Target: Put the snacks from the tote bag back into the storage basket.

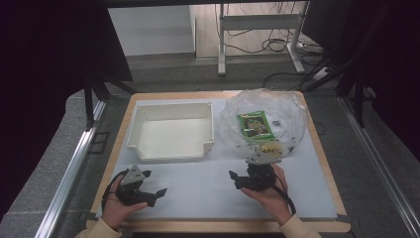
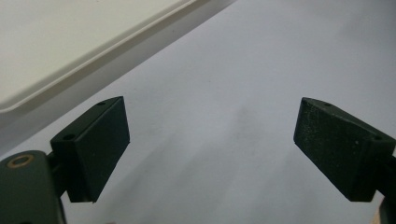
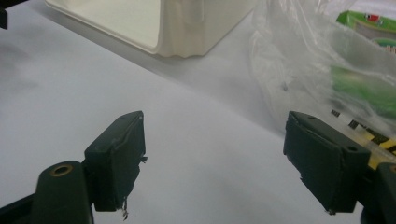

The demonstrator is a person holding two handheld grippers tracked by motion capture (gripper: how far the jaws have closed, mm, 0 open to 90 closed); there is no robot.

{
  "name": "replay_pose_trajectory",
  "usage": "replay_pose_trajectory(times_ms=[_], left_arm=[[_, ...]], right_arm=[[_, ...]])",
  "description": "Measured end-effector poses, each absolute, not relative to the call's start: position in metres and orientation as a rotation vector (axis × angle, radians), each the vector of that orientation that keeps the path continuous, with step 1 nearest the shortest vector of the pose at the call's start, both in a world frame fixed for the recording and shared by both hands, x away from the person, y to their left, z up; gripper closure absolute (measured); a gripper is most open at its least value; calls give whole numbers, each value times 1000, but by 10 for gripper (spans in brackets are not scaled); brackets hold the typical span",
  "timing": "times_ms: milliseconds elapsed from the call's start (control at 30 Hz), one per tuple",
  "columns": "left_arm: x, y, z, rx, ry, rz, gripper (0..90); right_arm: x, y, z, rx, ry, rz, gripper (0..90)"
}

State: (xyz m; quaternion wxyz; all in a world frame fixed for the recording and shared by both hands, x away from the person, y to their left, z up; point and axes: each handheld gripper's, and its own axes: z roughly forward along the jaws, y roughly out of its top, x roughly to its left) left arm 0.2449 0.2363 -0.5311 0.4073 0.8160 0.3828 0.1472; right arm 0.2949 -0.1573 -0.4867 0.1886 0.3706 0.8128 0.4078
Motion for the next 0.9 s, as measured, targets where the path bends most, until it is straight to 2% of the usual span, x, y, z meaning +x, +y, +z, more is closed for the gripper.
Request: replay_pose_trajectory(times_ms=[233,533,600,900], left_arm=[[242,235,-531,2060,955,381,107],[243,235,-530,2057,938,367,107],[244,234,-531,2066,935,366,107],[242,234,-530,2063,935,373,107]], right_arm=[[299,-156,-495,1048,2379,1119,204],[294,-155,-492,1047,2370,1126,223],[294,-154,-494,1038,2367,1118,250],[291,-152,-493,1032,2369,1117,250]])
